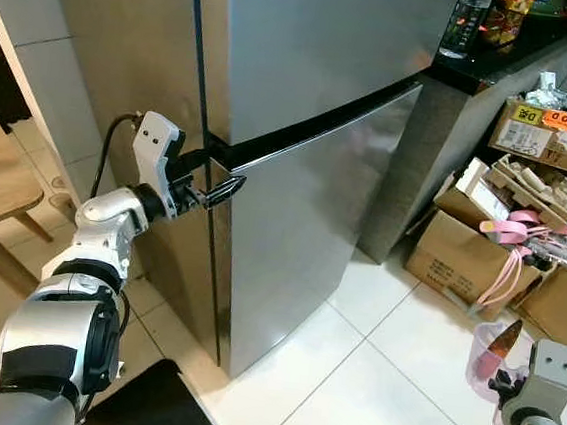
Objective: Restocking fridge
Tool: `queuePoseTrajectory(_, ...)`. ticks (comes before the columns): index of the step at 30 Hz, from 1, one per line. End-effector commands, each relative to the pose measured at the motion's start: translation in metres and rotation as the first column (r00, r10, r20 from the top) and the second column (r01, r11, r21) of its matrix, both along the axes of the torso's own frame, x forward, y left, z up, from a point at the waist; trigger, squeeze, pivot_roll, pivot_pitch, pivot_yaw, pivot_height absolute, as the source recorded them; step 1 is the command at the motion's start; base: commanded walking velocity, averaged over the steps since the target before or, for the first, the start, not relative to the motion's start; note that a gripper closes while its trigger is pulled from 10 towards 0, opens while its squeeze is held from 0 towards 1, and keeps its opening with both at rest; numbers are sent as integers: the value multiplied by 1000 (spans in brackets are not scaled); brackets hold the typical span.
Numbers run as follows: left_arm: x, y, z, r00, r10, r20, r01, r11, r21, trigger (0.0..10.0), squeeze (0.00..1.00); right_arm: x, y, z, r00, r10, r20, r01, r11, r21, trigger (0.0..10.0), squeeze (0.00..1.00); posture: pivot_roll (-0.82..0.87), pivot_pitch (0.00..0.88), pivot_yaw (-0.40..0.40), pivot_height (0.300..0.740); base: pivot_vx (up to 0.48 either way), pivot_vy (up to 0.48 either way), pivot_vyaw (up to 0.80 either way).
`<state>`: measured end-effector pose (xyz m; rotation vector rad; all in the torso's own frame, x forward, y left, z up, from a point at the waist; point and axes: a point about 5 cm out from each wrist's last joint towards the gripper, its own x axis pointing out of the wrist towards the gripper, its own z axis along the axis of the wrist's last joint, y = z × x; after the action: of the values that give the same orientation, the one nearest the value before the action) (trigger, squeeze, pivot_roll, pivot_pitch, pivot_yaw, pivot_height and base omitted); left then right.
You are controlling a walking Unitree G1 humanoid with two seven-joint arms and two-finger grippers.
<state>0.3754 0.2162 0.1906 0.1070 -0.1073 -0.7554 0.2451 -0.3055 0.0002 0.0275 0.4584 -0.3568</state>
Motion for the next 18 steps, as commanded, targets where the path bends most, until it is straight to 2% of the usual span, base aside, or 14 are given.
queuePoseTrajectory(1,-4,-30,-15,985,-169,-42,171,985,26,10000,0,4,-4,6,999,-19,35,19,1000,-7,10000,0,-46,0,-46,740,0,0,0)
queuePoseTrajectory(18,-6,-38,-17,974,-223,-46,224,974,22,10000,0,5,-4,7,999,-20,41,20,1000,-8,10000,0,-45,0,-44,740,0,0,0)
